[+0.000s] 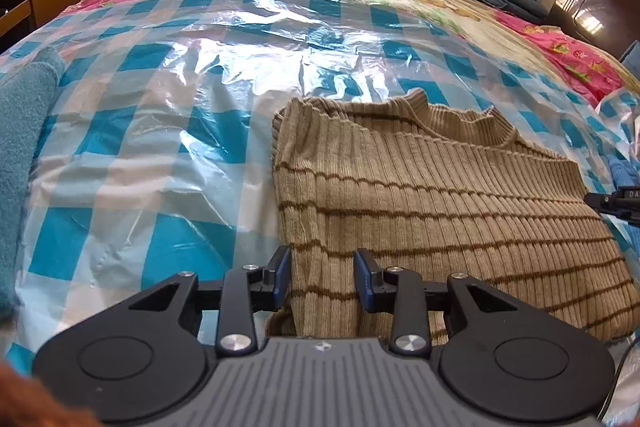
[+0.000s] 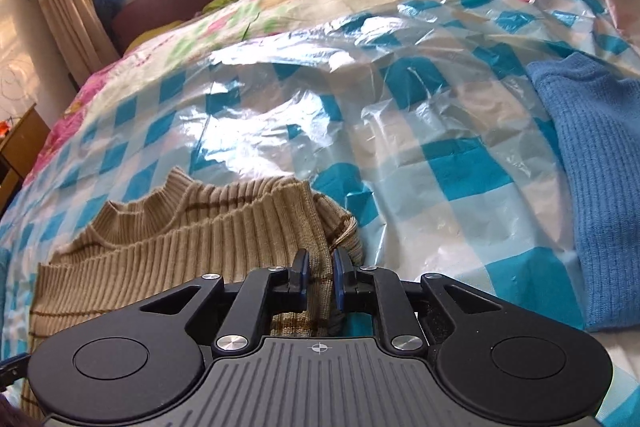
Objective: Fold small clothes
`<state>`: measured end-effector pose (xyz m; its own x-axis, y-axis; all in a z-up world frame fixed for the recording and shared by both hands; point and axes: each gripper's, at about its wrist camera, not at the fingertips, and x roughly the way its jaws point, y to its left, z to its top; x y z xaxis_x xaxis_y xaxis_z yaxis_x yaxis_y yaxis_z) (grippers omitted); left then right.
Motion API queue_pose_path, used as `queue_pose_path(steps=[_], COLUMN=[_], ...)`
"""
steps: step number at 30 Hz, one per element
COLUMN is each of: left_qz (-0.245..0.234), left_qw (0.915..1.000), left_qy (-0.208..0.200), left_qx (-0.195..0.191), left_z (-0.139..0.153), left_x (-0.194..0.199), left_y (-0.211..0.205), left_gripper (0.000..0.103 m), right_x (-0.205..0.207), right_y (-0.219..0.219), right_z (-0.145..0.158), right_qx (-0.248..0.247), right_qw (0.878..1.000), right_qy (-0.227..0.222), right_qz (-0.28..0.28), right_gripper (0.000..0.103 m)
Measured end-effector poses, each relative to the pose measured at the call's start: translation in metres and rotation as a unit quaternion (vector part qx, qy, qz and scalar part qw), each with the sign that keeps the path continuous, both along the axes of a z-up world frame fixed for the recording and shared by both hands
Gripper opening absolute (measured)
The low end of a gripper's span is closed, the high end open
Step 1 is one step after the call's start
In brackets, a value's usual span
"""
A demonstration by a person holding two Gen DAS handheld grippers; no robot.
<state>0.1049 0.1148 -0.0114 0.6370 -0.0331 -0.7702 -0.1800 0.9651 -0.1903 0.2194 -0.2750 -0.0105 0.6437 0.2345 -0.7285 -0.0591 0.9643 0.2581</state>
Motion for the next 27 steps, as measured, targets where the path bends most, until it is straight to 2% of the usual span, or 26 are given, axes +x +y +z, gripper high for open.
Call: queue_pose_path(steps=[3,5,8,10,15,19,22,23,27], left_qz=[0.008,0.021,0.033,0.036,0.046,0.058,0.056,0.054,0.051], left_qw=[0.9999,0.9997,0.9991,0.9990,0.9984,0.9973,0.9971,0.9974,0.9976], left_qy=[0.008,0.014,0.016,0.012,0.000,0.008,0.022,0.024,0.021], left_qx=[-0.001,-0.007,-0.021,-0.024,-0.032,-0.043,-0.048,-0.043,-0.043], left_z=[-0.007,-0.011,-0.013,-0.010,-0.004,-0.008,-0.013,-0.013,-0.012], left_x=[-0.002,-0.004,-0.008,-0.012,-0.027,-0.037,-0.041,-0.041,-0.043], left_y=[0.003,0.008,0.013,0.014,0.017,0.020,0.019,0.017,0.014], left_gripper=[0.039,0.041,0.043,0.043,0.043,0.043,0.043,0.043,0.043], right_x=[0.001,0.002,0.004,-0.002,-0.023,-0.032,-0.028,-0.028,-0.036], right_y=[-0.004,-0.007,-0.015,-0.012,0.004,0.030,0.037,0.035,0.041], right_z=[0.001,0.003,0.001,0.008,0.031,0.025,0.004,0.000,0.017], right_qx=[-0.002,-0.025,-0.015,-0.021,-0.023,-0.016,-0.053,-0.051,-0.058], right_qw=[1.000,0.999,0.999,0.999,0.999,0.999,0.998,0.998,0.998], right_qy=[0.000,-0.005,0.006,-0.009,-0.045,-0.032,0.002,0.005,-0.009], right_qz=[-0.012,-0.026,-0.036,-0.031,-0.004,0.041,0.032,0.027,0.027], right_gripper=[0.005,0.004,0.003,0.004,0.013,0.013,0.012,0.010,0.014])
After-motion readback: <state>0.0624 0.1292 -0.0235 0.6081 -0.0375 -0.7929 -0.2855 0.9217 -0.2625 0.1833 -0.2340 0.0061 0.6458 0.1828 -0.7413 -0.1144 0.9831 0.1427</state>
